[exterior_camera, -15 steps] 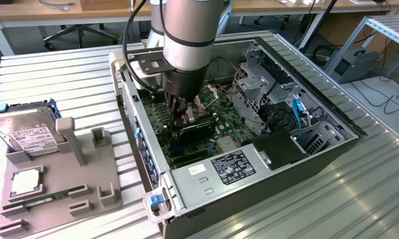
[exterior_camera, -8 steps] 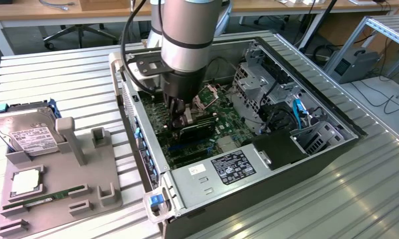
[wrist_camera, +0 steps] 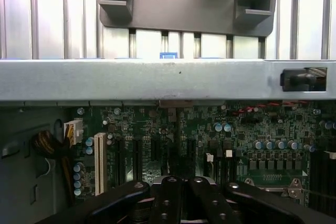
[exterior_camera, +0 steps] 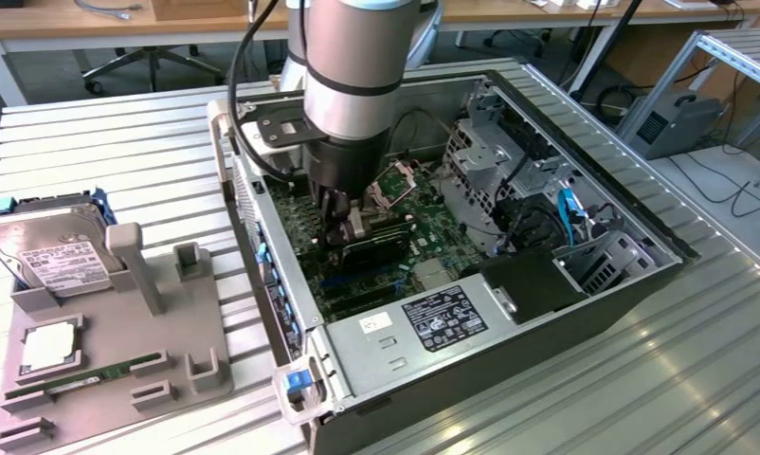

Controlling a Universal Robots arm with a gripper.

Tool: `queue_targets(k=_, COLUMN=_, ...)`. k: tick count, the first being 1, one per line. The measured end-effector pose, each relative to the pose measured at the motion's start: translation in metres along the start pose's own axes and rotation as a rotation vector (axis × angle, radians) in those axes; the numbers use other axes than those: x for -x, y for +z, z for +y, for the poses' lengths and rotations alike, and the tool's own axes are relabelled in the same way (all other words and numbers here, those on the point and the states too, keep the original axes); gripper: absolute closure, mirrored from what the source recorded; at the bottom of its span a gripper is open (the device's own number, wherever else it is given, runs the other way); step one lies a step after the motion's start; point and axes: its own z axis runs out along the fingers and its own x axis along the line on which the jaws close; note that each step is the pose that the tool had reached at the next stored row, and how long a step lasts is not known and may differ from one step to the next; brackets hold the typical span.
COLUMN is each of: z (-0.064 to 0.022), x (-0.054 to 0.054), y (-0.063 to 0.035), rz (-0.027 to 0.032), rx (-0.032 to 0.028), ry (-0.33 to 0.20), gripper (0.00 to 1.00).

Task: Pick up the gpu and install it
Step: 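Press down on the gpu until it lock into place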

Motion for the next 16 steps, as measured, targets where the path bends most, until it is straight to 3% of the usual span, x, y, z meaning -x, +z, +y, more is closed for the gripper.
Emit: queue_targets(k=16, z=0.0029, x=-0.0015, y=0.0021, rz=-0.0002, rx=-0.0001, ry=0.0, gripper=0.89)
